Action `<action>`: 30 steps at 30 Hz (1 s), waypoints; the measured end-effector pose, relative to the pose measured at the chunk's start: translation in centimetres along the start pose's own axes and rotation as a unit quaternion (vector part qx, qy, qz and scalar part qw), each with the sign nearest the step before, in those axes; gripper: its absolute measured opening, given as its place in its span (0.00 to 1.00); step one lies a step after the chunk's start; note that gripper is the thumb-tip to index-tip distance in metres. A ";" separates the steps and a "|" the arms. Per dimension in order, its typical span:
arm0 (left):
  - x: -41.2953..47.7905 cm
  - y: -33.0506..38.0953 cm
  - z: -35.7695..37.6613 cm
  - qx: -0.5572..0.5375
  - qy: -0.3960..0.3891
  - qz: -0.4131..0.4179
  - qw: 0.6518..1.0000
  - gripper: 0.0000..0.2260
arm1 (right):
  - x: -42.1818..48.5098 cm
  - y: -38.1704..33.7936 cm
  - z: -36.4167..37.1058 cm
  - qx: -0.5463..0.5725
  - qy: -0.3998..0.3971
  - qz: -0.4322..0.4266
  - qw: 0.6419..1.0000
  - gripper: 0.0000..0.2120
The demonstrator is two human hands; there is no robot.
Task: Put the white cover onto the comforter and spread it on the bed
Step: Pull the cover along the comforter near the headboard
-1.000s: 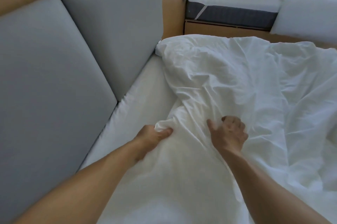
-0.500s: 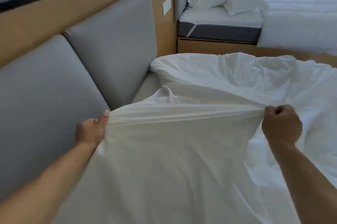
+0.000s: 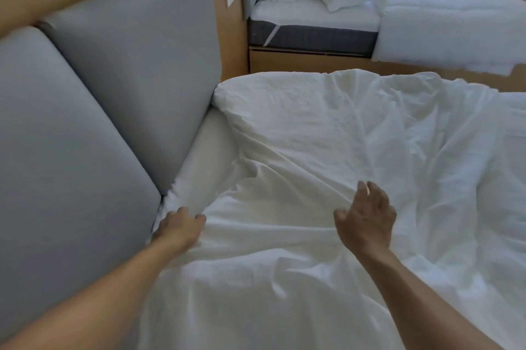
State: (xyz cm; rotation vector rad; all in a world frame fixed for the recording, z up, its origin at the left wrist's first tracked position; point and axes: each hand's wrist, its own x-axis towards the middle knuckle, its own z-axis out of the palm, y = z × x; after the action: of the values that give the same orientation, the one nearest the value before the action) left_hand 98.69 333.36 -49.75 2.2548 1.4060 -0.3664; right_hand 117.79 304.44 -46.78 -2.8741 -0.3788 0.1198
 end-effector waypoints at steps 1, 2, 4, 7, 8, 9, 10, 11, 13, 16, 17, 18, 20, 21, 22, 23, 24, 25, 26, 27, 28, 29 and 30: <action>0.6 1.7 -0.2 -0.007 0.000 0.031 0.999 0.26 | 0.8 -1.4 0.3 0.006 0.005 -0.039 0.999 0.34; 1.5 3.3 -0.2 -0.015 -0.004 0.064 0.998 0.26 | 1.7 -2.7 0.8 0.008 0.002 -0.066 0.998 0.34; 3.0 5.8 0.6 -0.035 -0.019 0.098 0.994 0.26 | 3.7 -4.6 1.8 0.009 -0.017 -0.077 0.997 0.35; 4.2 8.2 2.0 -0.067 -0.038 0.101 0.992 0.23 | 6.2 -5.1 3.6 -0.029 -0.062 -0.071 0.995 0.28; 4.6 8.6 2.6 -0.077 -0.051 0.095 0.991 0.23 | 6.6 -4.8 4.2 -0.043 -0.070 -0.076 0.994 0.24; 4.8 8.6 3.4 -0.092 -0.071 0.088 0.989 0.24 | 6.8 -4.4 4.9 -0.045 -0.062 -0.085 0.993 0.19; 4.9 8.6 4.1 -0.107 -0.093 0.079 0.987 0.25 | 6.9 -4.1 5.5 -0.036 -0.037 -0.097 0.994 0.15; 4.7 8.6 4.8 -0.123 -0.115 0.067 0.983 0.27 | 7.0 -3.8 5.9 -0.011 -0.005 -0.103 0.995 0.12; 4.4 8.6 5.8 -0.146 -0.134 0.045 0.979 0.27 | 7.2 -3.5 6.0 0.093 0.030 -0.066 0.993 0.10; 3.7 8.8 5.2 -0.125 -0.158 0.022 0.979 0.32 | 7.6 -3.9 4.1 0.251 0.047 -0.003 0.967 0.11; 3.4 9.1 4.8 -0.121 -0.174 0.019 0.977 0.38 | 7.5 -4.2 2.9 0.295 0.058 -0.010 0.954 0.11; 3.3 9.4 4.3 -0.116 -0.189 0.021 0.975 0.44 | 7.5 -4.5 1.5 0.336 0.076 -0.020 0.938 0.11; 2.6 10.1 4.1 -0.091 -0.227 0.028 0.969 0.51 | 7.3 -4.1 -0.9 0.403 0.126 -0.019 0.906 0.11; 2.1 10.5 4.1 -0.072 -0.240 0.031 0.968 0.52 | 7.2 -3.5 -1.7 0.419 0.146 -0.006 0.896 0.11; 1.5 10.9 4.3 -0.053 -0.246 0.034 0.967 0.50 | 6.9 -2.5 -2.0 0.422 0.160 0.015 0.893 0.11; 1.0 11.2 4.7 -0.039 -0.246 0.046 0.967 0.46 | 6.6 -1.2 -1.8 0.410 0.166 0.042 0.896 0.12; 0.6 11.3 5.1 -0.031 -0.234 0.070 0.969 0.41 | 6.3 0.3 -1.2 0.382 0.165 0.068 0.907 0.13; 0.3 11.2 5.7 -0.025 -0.219 0.102 0.970 0.37 | 6.1 1.9 -0.3 0.341 0.151 0.089 0.923 0.14; 0.0 11.1 6.2 -0.028 -0.203 0.121 0.971 0.34 | 5.8 3.4 0.7 0.295 0.121 0.110 0.941 0.14; 0.1 11.0 6.8 -0.041 -0.186 0.134 0.973 0.31 | 5.4 4.6 1.5 0.254 0.082 0.129 0.955 0.14; 0.1 10.8 6.6 -0.081 -0.168 0.138 0.973 0.29 | 5.1 5.2 2.0 0.229 0.049 0.146 0.961 0.14; 0.3 10.6 5.7 -0.137 -0.144 0.134 0.971 0.27 | 5.0 5.1 2.1 0.225 0.035 0.151 0.962 0.14; 0.9 10.2 4.0 -0.203 -0.118 0.120 0.965 0.25 | 5.2 4.4 1.9 0.230 0.038 0.144 0.962 0.14</action>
State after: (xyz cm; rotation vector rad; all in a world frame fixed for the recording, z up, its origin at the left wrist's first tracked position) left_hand 108.32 328.15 -51.21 1.9395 0.9696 -0.2317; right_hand 123.62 302.10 -49.96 -2.4416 0.0814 0.1278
